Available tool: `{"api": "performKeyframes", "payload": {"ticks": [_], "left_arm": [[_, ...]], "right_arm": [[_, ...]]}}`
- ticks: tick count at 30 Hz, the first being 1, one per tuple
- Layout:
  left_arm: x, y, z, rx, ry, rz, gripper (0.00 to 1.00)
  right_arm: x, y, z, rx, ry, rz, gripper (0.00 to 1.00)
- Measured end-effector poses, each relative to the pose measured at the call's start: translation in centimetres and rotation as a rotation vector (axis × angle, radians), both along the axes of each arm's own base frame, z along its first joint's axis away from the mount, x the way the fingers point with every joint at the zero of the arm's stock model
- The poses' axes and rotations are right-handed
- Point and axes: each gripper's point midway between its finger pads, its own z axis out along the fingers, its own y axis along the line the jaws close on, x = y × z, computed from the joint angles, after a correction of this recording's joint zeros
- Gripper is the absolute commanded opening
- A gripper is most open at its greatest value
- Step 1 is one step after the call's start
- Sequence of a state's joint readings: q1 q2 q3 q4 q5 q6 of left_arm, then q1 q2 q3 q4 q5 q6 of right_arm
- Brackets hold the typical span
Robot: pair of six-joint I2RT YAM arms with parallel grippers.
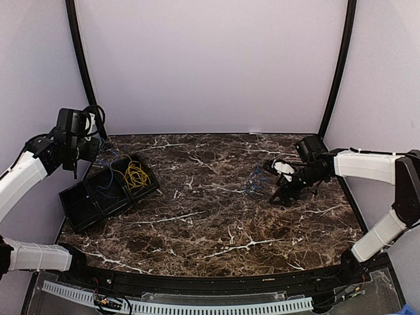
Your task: Untangle the cables
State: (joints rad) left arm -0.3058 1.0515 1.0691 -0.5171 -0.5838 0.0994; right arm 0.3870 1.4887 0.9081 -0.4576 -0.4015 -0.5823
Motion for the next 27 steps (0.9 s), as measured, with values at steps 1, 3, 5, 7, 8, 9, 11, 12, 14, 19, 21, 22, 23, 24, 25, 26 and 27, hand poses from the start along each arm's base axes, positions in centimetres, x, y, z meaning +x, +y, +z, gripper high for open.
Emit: {"api": "performKeyframes", "payload": {"ticks": [1, 3, 5, 7, 8, 9, 11, 12, 14, 19, 21, 22, 23, 24, 25, 26, 27], "left_arm": [[-0.1, 0.2, -0.8, -0.008, 0.016, 0.008, 0.00], [-0.3, 0.7, -2.3, -0.030, 0.045, 0.028, 0.00], [-0.4, 1.1, -2.9, -0.058, 0.052, 0.052, 0.00], [-0.4, 1.4, -3.4, -0.090, 0.056, 0.078, 0.00], [-0.3, 1.6, -3.7, -0.102, 0.061, 0.092, 0.00], [-0.3, 1.7, -4.1, -0.111, 0.072, 0.106, 0.00], [-0.3, 1.9, -5.1, -0.121, 0.096, 0.128, 0.00], [-0.4, 2.0, -5.8, -0.123, 0.113, 0.138, 0.00], [-0.8, 2.2, -7.3, -0.121, 0.157, 0.158, 0.00], [-1.2, 2.8, -9.7, -0.093, 0.233, 0.211, 0.00], [-1.2, 3.2, -10.2, -0.076, 0.251, 0.234, 0.00], [-1.3, 3.4, -10.5, -0.065, 0.261, 0.248, 0.00], [-1.3, 3.5, -10.8, -0.057, 0.270, 0.259, 0.00], [-1.4, 3.7, -11.1, -0.047, 0.281, 0.270, 0.00], [-1.4, 3.8, -11.4, -0.040, 0.290, 0.279, 0.00], [-1.4, 4.0, -11.8, -0.029, 0.306, 0.290, 0.00], [-1.4, 4.2, -12.3, -0.018, 0.320, 0.303, 0.00]], "right_arm": [[0.0, 0.0, 0.0, 0.000, 0.001, 0.001, 0.92], [-0.2, 0.0, -0.1, -0.002, 0.007, 0.004, 0.92], [-0.3, 0.0, -0.2, -0.004, 0.014, 0.006, 0.92], [-0.3, 0.0, -0.4, -0.005, 0.019, 0.009, 0.92], [-0.4, 0.0, -0.4, -0.006, 0.021, 0.009, 0.92], [-0.4, 0.0, -0.5, -0.007, 0.022, 0.010, 0.92], [-0.4, 0.0, -0.5, -0.007, 0.023, 0.010, 0.92], [-0.4, 0.0, -0.5, -0.007, 0.022, 0.011, 0.92], [-0.4, 0.0, -0.5, -0.007, 0.023, 0.013, 0.92], [-0.5, 0.0, -0.9, -0.008, 0.036, 0.019, 0.93], [-0.6, 0.0, -1.1, -0.009, 0.044, 0.021, 0.93], [-0.7, 0.0, -1.1, -0.009, 0.045, 0.023, 0.93], [-0.7, 0.0, -1.2, -0.009, 0.047, 0.025, 0.93], [-0.7, 0.1, -1.2, -0.008, 0.047, 0.026, 0.93], [-0.7, 0.1, -1.2, -0.008, 0.048, 0.026, 0.93], [-0.7, 0.1, -1.2, -0.008, 0.047, 0.028, 0.93], [-0.7, 0.1, -1.2, -0.008, 0.047, 0.029, 0.93]]}}
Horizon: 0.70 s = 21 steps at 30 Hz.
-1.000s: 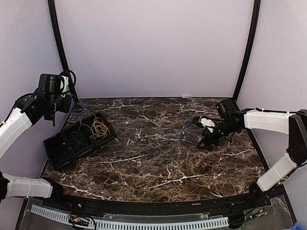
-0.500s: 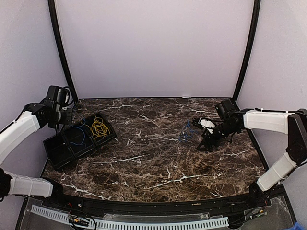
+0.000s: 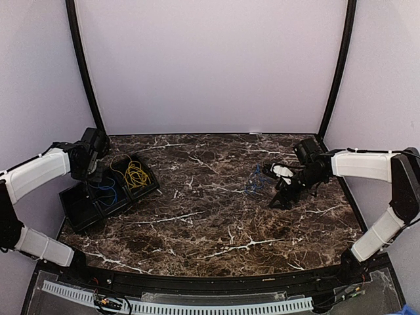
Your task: Untangle the cables
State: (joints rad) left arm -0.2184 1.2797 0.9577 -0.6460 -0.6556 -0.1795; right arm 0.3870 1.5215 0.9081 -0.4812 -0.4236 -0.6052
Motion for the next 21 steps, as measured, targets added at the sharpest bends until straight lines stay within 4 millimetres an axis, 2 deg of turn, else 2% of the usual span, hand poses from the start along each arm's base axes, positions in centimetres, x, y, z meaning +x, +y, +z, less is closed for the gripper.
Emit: {"api": "performKeyframes", "payload": {"ticks": [6, 9, 21], "left_arm": [[0.0, 0.9, -3.2, 0.059, 0.114, 0.053, 0.00], [0.0, 0.8, -4.2, 0.057, 0.143, 0.060, 0.00], [1.6, -2.1, -7.7, -0.116, 0.191, 0.023, 0.00]], "right_arm": [[-0.1, 0.0, 0.0, -0.001, 0.004, 0.004, 0.93], [-0.2, 0.0, -0.1, -0.003, 0.011, 0.005, 0.93], [-0.5, -0.1, -0.7, -0.011, 0.032, 0.006, 0.94]]}}
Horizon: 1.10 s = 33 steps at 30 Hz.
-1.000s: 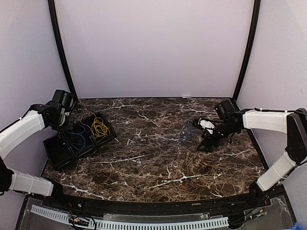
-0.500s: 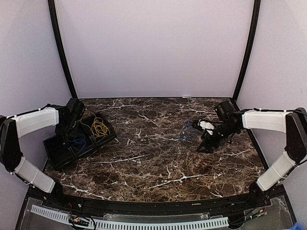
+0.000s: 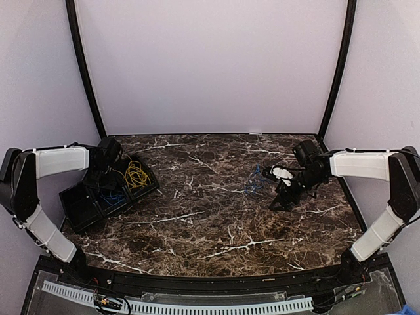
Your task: Untangle the cables
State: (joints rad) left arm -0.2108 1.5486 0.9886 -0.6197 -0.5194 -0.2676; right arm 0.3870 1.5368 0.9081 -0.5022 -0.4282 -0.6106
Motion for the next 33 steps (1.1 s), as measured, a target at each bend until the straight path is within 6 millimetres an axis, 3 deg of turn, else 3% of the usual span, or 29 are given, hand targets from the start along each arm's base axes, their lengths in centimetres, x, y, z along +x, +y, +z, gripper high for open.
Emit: {"api": "performKeyframes", "payload": {"ticks": [11, 16, 20, 27, 33], "left_arm": [[-0.5, 0.7, -1.7, -0.037, 0.024, 0.042, 0.00], [-0.7, 1.3, -2.3, -0.049, 0.037, 0.079, 0.23], [-0.5, 1.5, -1.8, -0.045, 0.016, 0.085, 0.34], [0.0, 1.5, 2.7, -0.066, -0.125, 0.091, 0.42], [0.9, 0.3, 7.5, -0.113, -0.256, 0.041, 0.43]], "right_arm": [[-0.2, -0.1, -1.0, -0.014, 0.030, 0.002, 0.99], [-0.3, -0.1, -1.0, -0.015, 0.035, 0.001, 0.99], [0.0, 0.0, -0.6, -0.012, 0.028, -0.003, 0.99], [1.0, -0.2, 1.5, -0.009, -0.038, -0.031, 0.99], [3.8, -0.8, 5.3, -0.007, -0.165, -0.103, 0.99]]}}
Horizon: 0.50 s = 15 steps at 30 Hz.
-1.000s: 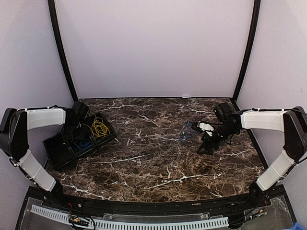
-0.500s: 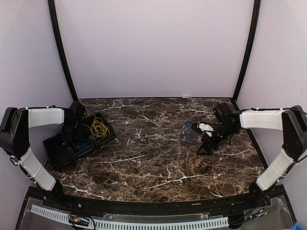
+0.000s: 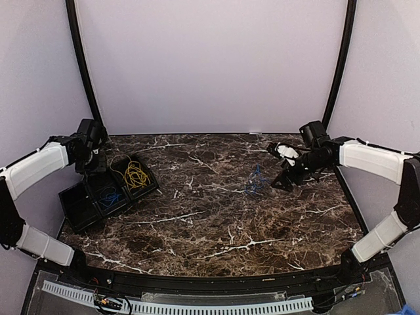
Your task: Untangle the cables
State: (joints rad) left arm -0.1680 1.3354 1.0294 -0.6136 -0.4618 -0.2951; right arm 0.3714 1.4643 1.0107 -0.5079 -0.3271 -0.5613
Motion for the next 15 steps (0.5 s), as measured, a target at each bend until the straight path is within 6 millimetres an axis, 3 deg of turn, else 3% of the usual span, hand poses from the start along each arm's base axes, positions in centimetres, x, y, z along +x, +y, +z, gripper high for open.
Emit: {"api": "performKeyframes", "payload": {"ticks": [2, 9, 12, 15], "left_arm": [[0.4, -1.7, 1.6, -0.019, -0.057, -0.068, 0.43], [1.3, -14.7, 9.6, -0.262, -0.388, -0.503, 0.42], [0.6, -19.6, 10.7, -0.359, -0.462, -0.656, 0.42], [-0.5, -24.3, 9.8, -0.401, -0.449, -0.779, 0.42]], "right_arm": [[1.6, -0.3, 1.7, 0.013, -0.048, -0.044, 0.99], [7.8, -0.2, 7.6, 0.113, -0.155, -0.163, 0.98], [9.6, 1.1, 6.9, 0.147, -0.107, -0.159, 0.95], [10.4, 2.1, 3.5, 0.152, 0.004, -0.154, 0.91]]}}
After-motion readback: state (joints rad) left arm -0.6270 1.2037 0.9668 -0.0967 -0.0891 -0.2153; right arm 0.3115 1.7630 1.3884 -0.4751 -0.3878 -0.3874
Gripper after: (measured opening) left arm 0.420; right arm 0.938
